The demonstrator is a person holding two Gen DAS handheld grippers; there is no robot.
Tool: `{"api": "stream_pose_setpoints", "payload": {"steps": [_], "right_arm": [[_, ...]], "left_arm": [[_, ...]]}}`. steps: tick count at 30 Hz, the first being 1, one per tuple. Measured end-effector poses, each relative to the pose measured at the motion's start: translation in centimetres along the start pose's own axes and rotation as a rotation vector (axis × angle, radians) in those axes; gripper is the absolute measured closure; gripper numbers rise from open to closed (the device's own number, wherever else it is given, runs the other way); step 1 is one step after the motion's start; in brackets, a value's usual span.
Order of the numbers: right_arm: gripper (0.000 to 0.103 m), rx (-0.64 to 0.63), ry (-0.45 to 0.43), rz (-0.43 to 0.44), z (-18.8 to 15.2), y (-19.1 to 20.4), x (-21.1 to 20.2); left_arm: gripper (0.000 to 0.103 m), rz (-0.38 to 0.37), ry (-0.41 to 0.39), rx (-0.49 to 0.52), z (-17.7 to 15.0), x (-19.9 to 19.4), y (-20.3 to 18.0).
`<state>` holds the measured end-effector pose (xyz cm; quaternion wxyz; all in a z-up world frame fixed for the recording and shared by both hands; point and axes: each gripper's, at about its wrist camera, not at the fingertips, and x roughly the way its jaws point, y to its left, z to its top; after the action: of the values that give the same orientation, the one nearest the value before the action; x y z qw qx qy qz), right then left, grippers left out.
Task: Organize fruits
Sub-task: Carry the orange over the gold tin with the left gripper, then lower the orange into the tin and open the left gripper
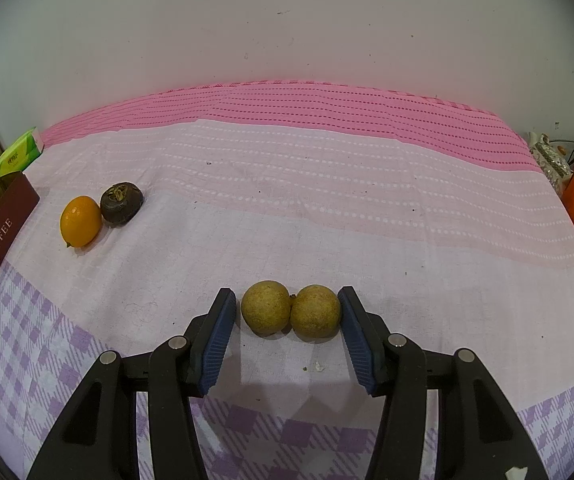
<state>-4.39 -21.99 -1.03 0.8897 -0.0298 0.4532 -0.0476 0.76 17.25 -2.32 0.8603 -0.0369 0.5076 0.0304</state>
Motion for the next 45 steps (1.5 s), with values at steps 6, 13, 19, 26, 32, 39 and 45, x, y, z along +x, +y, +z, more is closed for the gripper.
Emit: {"api": "stream_pose_setpoints", "payload": {"steps": [6, 13, 19, 26, 32, 39, 45], "right_arm": [[0.051, -0.002, 0.0, 0.001, 0.0, 0.0, 0.0], [0.05, -0.001, 0.0, 0.0, 0.0, -0.1, 0.1], [0.049, -0.005, 0.001, 0.002, 0.1, 0.0, 0.1], [0.049, -0.005, 0.001, 0.001, 0.1, 0.0, 0.1], [0.048, -0.01, 0.001, -0.001, 0.0, 0.1, 0.1], [0.048, -0.009, 0.001, -0.001, 0.0, 0.1, 0.1], [0.047, -0.011, 0.001, -0.001, 0.0, 0.2, 0.1]], "left_arm": [[0.063, -0.004, 0.042, 0.036, -0.5, 0.7, -1.2], [0.063, -0.024, 0.058, 0.046, -1.0, 0.7, -2.1], [0.063, -0.03, 0.081, 0.031, -1.6, 1.0, -2.1], [0.063, -0.029, 0.092, 0.021, -2.3, 0.9, -2.0], [0.063, -0.041, 0.097, 0.038, -3.0, 0.7, -2.6], [0.063, -0.031, 0.09, 0.064, -3.3, 0.5, -3.3], [0.063, -0.006, 0.075, 0.083, -3.3, 0.4, -3.7]]}}
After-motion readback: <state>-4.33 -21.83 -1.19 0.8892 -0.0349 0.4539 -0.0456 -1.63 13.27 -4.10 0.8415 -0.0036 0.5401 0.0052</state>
